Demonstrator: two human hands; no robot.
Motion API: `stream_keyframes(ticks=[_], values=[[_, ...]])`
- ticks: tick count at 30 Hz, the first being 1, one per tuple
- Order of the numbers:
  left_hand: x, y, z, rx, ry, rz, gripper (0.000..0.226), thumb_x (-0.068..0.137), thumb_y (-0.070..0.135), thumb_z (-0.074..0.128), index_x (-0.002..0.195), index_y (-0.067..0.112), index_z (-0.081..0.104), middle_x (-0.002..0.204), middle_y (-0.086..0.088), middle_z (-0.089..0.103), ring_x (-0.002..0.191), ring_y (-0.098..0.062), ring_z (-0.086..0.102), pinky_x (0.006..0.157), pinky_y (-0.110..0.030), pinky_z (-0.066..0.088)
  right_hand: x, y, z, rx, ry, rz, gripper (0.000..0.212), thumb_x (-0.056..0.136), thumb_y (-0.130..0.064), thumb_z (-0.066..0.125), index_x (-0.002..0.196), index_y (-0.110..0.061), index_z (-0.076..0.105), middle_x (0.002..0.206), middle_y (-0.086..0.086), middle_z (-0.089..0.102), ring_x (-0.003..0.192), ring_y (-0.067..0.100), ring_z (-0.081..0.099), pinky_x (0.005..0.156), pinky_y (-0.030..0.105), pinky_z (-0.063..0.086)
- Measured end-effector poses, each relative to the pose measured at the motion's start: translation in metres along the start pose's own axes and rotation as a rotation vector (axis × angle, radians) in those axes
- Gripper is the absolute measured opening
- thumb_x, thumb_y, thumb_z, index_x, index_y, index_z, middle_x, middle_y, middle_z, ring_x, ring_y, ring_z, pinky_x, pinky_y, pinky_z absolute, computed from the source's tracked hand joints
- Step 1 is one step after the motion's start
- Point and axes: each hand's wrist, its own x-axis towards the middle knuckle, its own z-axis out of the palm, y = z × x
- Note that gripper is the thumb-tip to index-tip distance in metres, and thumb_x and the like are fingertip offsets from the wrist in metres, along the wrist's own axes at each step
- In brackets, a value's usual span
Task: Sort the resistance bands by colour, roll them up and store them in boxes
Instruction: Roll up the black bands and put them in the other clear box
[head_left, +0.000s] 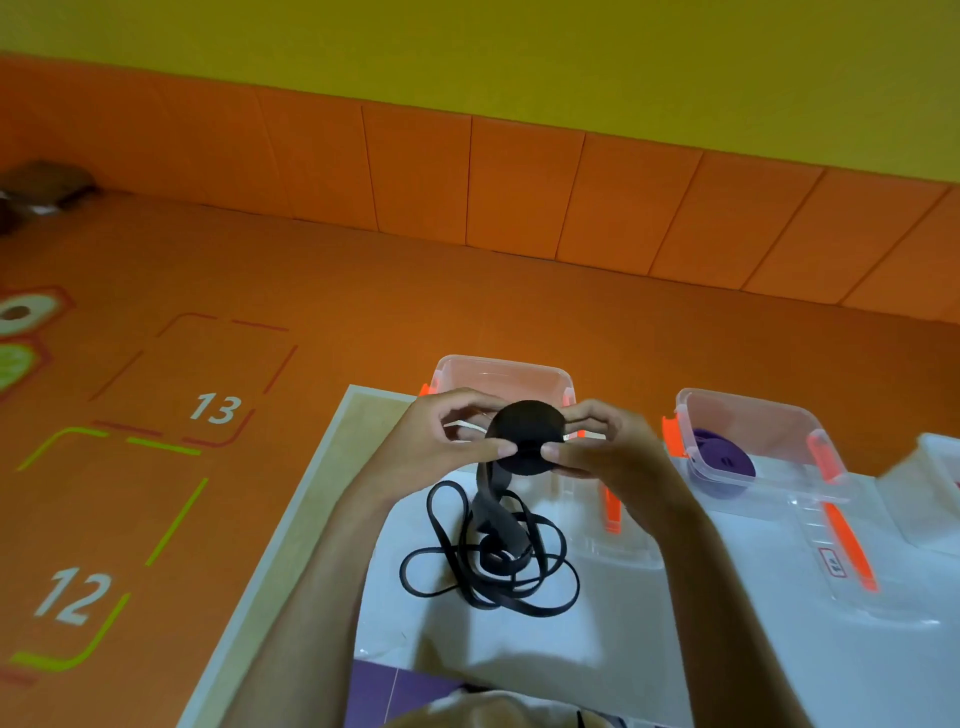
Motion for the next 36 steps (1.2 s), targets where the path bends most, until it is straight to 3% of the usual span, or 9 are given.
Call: stream_keyframes(ticks=[3, 7, 10, 14, 19, 22, 24, 29, 36], values=[[0.004, 0.001, -0.007, 0.027, -0.031, -0.042, 0.038, 0.074, 0.023, 0.095, 0.108, 0.027, 0.079, 0.096, 0.008, 0.080, 0.093, -0.011, 0.075, 0.083, -0.027, 0.060, -0.001, 0.007, 0.001, 0.016, -0.034, 0.027, 0.033, 0.072, -0.005, 0.090, 0.097, -0.006, 0.069, 0.099, 0.011, 0.079, 0.090, 0.028, 0.078, 0.071, 0.028, 0.063], [0.012, 0.003, -0.013, 0.234, -0.103, -0.011, 0.035, 0.071, 0.023, 0.096, 0.102, 0.030, 0.081, 0.098, 0.014, 0.078, 0.091, -0.007, 0.073, 0.081, -0.019, 0.057, 0.002, 0.005, 0.008, -0.341, -0.146, -0.098, 0.037, 0.079, -0.011, 0.089, 0.112, -0.013, 0.071, 0.103, -0.006, 0.080, 0.097, 0.009, 0.076, 0.080, 0.020, 0.060], [0.013, 0.002, -0.007, 0.145, -0.057, 0.011, 0.039, 0.075, 0.022, 0.094, 0.110, 0.028, 0.079, 0.104, 0.013, 0.079, 0.098, -0.008, 0.075, 0.085, -0.016, 0.056, 0.006, 0.001, 0.008, -0.165, -0.042, -0.108, 0.030, 0.076, -0.015, 0.092, 0.100, -0.012, 0.076, 0.103, 0.006, 0.080, 0.097, 0.023, 0.077, 0.079, 0.033, 0.065], [0.014, 0.003, -0.015, 0.005, -0.058, -0.047, 0.036, 0.078, 0.011, 0.093, 0.111, 0.017, 0.078, 0.097, -0.003, 0.082, 0.091, -0.015, 0.077, 0.085, -0.026, 0.061, 0.006, 0.006, 0.006, 0.015, -0.001, -0.061, 0.037, 0.072, -0.016, 0.093, 0.103, -0.007, 0.073, 0.105, 0.009, 0.079, 0.100, 0.030, 0.077, 0.075, 0.029, 0.063], [0.017, 0.012, -0.017, 0.174, -0.124, 0.019, 0.032, 0.077, 0.020, 0.094, 0.106, 0.025, 0.081, 0.099, 0.007, 0.081, 0.094, -0.014, 0.076, 0.087, -0.027, 0.061, 0.004, -0.001, 0.003, -0.372, -0.115, -0.211, 0.038, 0.078, -0.018, 0.088, 0.112, -0.010, 0.072, 0.108, -0.001, 0.079, 0.103, 0.015, 0.076, 0.091, 0.027, 0.060], [0.016, 0.009, -0.017, 0.068, -0.119, 0.009, 0.036, 0.080, 0.019, 0.093, 0.113, 0.022, 0.078, 0.103, 0.010, 0.080, 0.097, -0.009, 0.075, 0.085, -0.020, 0.057, 0.009, -0.005, 0.003, -0.137, -0.041, -0.117, 0.031, 0.079, -0.010, 0.087, 0.105, -0.005, 0.072, 0.099, 0.007, 0.080, 0.094, 0.023, 0.078, 0.074, 0.028, 0.063], [0.017, 0.010, -0.018, 0.112, -0.192, -0.060, 0.026, 0.079, 0.021, 0.093, 0.099, 0.029, 0.078, 0.086, 0.016, 0.075, 0.080, -0.003, 0.069, 0.074, -0.015, 0.050, 0.010, -0.001, 0.006, -0.045, -0.004, -0.058, 0.028, 0.081, -0.007, 0.085, 0.103, -0.005, 0.068, 0.097, 0.009, 0.080, 0.091, 0.025, 0.079, 0.069, 0.026, 0.062], [0.024, 0.007, -0.027, 0.300, -0.231, -0.119, 0.020, 0.075, 0.031, 0.093, 0.088, 0.027, 0.077, 0.083, 0.000, 0.075, 0.080, -0.024, 0.069, 0.072, -0.034, 0.052, 0.014, 0.002, 0.010, -0.286, -0.050, -0.102, 0.025, 0.080, -0.010, 0.088, 0.100, -0.010, 0.073, 0.097, -0.006, 0.080, 0.093, 0.010, 0.076, 0.076, 0.018, 0.058], [0.026, 0.001, -0.016, 0.099, -0.083, -0.107, 0.022, 0.079, 0.038, 0.091, 0.090, 0.025, 0.077, 0.085, -0.003, 0.073, 0.078, -0.010, 0.066, 0.070, -0.020, 0.048, 0.015, 0.018, 0.016, 0.095, 0.084, 0.008, 0.040, 0.067, -0.032, 0.092, 0.098, -0.012, 0.077, 0.104, 0.013, 0.079, 0.098, 0.033, 0.078, 0.076, 0.034, 0.064]])
